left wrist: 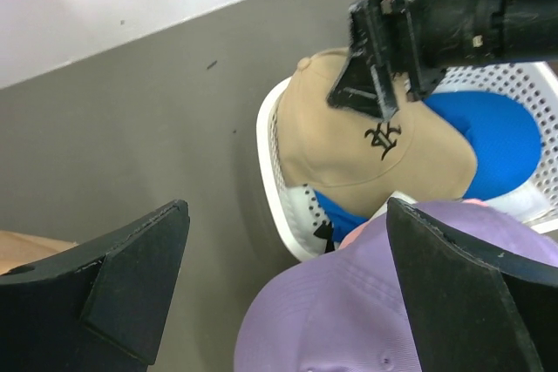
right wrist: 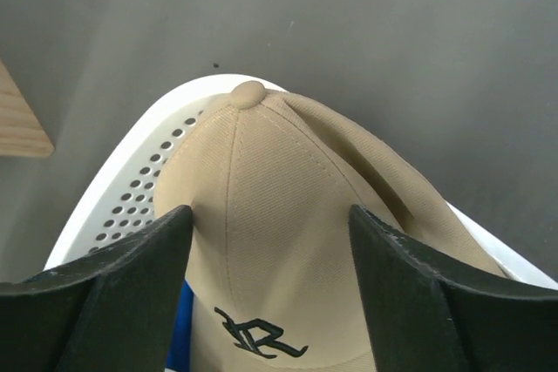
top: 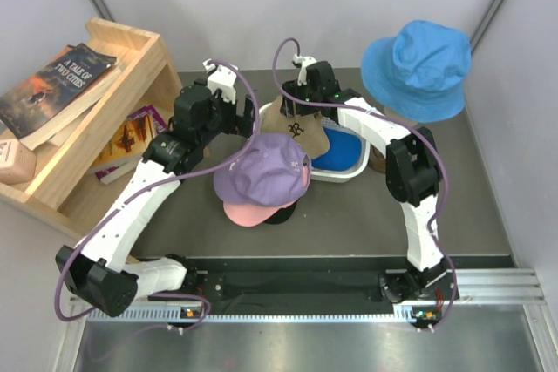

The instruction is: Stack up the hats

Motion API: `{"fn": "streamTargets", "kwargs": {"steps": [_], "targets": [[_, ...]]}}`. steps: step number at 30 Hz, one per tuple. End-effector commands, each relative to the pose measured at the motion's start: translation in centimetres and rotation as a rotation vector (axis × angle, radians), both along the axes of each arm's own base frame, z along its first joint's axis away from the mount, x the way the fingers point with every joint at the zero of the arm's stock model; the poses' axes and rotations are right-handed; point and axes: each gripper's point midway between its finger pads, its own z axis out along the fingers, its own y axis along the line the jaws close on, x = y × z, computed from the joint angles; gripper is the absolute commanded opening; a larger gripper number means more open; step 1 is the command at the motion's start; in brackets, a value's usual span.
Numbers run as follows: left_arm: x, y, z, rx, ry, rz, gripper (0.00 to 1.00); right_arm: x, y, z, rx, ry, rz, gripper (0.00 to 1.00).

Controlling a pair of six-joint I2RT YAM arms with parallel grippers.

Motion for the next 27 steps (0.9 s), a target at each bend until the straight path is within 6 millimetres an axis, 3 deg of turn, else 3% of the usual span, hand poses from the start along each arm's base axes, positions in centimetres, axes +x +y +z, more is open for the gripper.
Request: {"fn": "streamTargets", "kwargs": {"steps": [1, 2, 4, 7, 9, 16, 27], "targets": [[0.5, 0.2, 0.3, -0.012, -0.036, -0.003, 0.99, 0.1, -0.2, 0.5, 0.001, -0.024, 0.017, 0.6], [0.4, 0.2, 0.3, -0.012, -0.037, -0.005, 0.99, 0.1, 0.0, 0.5, -0.001, -0.026, 0.024, 0.48], [0.4, 0.3, 0.1, -0.013, -0.038, -0.002, 0.99, 0.2, 0.0, -0.2, -0.01, -0.014, 0.028, 0.37], [0.3, 0.5, 0.1, -0.016, -0.044, 0.0, 0.99, 0.3, 0.0, 0.7, -0.003, -0.032, 0.031, 0.08], [0.2, 0.5, 0.1, -0.018, -0.048, -0.002, 0.99, 0.4, 0.0, 1.6, 0.003, -0.052, 0.03, 0.0], [-0.3, 0.6, 0.1, -0.024, -0.057, -0.006, 0.99, -0.2, -2.0, 10.1, 0.027, -0.217, -0.025, 0.0], [-0.6, 0.7, 0.7, -0.035, -0.082, -0.013, 0.99, -2.3, -4.5, 14.6, 0.052, -0.318, -0.085, 0.0]]}}
